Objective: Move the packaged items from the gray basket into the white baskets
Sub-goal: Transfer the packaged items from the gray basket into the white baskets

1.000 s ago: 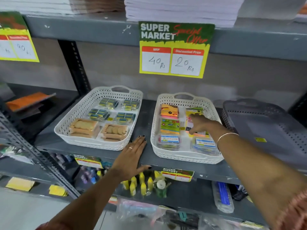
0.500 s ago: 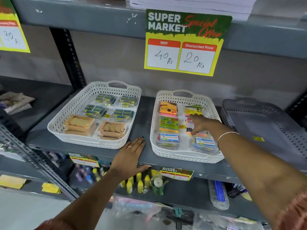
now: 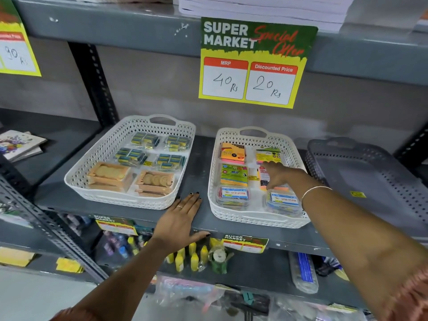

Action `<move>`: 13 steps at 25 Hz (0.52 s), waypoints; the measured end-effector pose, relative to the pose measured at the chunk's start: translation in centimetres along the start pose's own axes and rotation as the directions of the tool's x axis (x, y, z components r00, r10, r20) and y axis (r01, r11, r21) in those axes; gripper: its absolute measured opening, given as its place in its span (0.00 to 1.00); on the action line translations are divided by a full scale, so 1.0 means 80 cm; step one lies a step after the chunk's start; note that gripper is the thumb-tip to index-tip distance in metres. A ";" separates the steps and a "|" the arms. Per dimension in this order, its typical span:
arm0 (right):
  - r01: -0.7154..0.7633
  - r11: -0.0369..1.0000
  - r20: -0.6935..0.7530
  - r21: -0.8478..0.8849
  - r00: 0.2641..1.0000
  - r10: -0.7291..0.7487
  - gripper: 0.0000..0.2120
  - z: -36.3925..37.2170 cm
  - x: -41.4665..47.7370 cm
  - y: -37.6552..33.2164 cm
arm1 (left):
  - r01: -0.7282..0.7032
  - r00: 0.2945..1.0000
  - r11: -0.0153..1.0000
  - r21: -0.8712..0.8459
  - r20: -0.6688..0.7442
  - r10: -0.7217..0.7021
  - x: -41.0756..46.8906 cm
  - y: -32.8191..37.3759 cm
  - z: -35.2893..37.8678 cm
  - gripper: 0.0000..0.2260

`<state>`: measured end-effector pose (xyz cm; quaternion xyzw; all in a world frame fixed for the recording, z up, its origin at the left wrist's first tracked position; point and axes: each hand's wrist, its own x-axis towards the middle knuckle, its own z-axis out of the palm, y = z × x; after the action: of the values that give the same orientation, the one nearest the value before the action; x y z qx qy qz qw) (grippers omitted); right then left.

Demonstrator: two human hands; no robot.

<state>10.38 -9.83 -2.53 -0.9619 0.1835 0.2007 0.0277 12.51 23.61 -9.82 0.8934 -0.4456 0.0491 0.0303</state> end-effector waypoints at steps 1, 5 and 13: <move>-0.005 1.000 0.003 0.000 1.000 0.005 0.47 0.000 -0.001 0.000 | 0.000 1.000 1.000 0.003 -0.002 0.000 0.000 0.000 0.000 0.42; -0.007 0.999 0.012 0.047 1.000 0.007 0.47 -0.004 -0.010 -0.002 | -0.027 1.000 0.999 -0.034 -0.013 0.027 -0.001 0.000 -0.006 0.44; 0.086 0.947 -0.189 0.310 0.982 -0.028 0.12 -0.046 -0.073 -0.010 | -0.177 0.905 0.856 -0.486 -0.422 -0.053 0.053 0.057 -0.095 0.29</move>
<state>7.03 -7.57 3.14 -0.9642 0.1870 0.0793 0.1705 10.94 18.27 -1.73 0.8053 -0.4544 0.1208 0.3610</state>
